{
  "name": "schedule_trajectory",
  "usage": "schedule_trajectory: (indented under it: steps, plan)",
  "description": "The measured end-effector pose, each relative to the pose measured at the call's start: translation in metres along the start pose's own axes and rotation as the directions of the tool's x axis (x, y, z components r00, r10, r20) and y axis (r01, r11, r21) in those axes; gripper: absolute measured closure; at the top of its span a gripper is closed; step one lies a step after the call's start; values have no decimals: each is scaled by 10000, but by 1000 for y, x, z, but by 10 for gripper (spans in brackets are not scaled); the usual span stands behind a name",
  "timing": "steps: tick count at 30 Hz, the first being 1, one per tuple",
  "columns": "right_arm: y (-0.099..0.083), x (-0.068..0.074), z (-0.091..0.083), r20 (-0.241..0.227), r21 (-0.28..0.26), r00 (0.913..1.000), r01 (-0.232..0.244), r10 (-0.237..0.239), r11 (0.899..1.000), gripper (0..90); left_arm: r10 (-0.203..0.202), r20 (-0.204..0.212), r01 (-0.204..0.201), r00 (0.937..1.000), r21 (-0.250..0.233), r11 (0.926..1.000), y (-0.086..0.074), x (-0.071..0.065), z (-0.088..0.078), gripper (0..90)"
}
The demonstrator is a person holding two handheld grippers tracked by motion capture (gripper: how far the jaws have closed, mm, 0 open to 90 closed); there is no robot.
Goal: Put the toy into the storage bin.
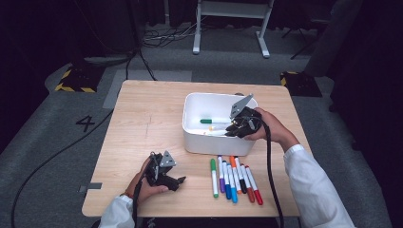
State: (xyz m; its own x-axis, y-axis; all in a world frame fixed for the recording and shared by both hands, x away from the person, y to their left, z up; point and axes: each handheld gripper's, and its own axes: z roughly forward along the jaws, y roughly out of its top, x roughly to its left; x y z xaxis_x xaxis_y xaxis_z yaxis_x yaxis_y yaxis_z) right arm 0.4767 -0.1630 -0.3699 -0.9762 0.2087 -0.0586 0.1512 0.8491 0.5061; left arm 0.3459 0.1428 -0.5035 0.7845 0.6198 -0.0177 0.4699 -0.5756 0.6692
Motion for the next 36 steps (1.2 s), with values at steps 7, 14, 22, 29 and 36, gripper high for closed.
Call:
schedule_trajectory:
  steps: [7,14,22,29,36]
  plan:
    - [0,1,0,-27,86,10000,65,-65,9999,733,2,5,-2,10000,-2,10000,0,0,0,91]
    - [-2,1,-4,224,-298,9997,-114,121,9995,677,-3,12,3,10000,-9,10000,0,0,0,91]
    - [-9,0,-24,849,-1364,9937,-611,731,9888,536,-9,16,9,10000,-6,10000,0,0,0,91]
    - [-18,5,-52,1711,-2427,9749,-981,1421,9651,342,-11,16,11,10000,-7,10000,0,0,0,91]
    - [-36,12,-79,2498,-3374,9387,-1454,2374,9301,256,-13,18,13,10000,-8,10000,0,0,0,91]
